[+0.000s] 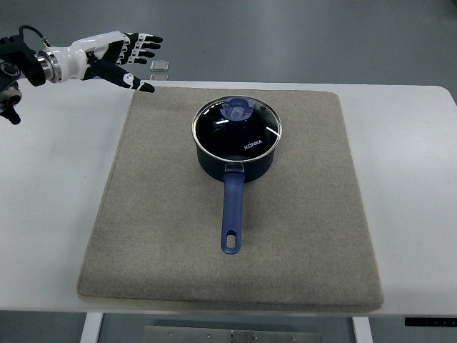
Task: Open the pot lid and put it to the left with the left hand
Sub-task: 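Reach the left hand over the pot to the blue lid knob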
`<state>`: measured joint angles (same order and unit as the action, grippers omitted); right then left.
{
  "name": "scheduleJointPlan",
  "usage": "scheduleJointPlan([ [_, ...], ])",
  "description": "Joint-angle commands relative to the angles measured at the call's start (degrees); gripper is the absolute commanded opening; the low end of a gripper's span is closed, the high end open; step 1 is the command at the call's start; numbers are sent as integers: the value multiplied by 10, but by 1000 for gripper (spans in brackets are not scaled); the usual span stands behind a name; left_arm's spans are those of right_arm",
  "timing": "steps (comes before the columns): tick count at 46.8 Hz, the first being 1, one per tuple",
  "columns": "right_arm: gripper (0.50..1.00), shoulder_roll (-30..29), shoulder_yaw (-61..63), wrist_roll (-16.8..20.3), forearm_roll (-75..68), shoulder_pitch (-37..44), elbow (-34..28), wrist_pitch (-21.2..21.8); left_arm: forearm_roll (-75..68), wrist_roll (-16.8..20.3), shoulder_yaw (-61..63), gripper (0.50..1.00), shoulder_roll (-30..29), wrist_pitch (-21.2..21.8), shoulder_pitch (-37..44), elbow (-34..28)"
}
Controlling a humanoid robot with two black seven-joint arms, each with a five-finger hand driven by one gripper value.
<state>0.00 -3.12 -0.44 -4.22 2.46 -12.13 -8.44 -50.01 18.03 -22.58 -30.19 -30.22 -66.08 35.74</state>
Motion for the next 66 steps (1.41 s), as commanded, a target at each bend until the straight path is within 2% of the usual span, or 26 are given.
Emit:
scheduleJointPlan([
  [1, 915, 0, 0, 0, 0, 0, 0, 0, -43, 0, 0, 988, -6, 1, -14, 27],
  [23, 915, 0, 0, 0, 0, 0, 0, 0, -280, 5, 13, 984, -1, 17, -87, 151],
  [30, 915, 0, 0, 0, 0, 0, 0, 0, -338, 5, 44, 984, 20, 17, -116, 155],
  [49, 915, 0, 0, 0, 0, 0, 0, 0, -372, 3, 99, 984, 98, 17, -153, 156],
  [66, 915, 0, 0, 0, 0, 0, 0, 0, -419, 1, 105, 981, 124, 17, -151, 153],
])
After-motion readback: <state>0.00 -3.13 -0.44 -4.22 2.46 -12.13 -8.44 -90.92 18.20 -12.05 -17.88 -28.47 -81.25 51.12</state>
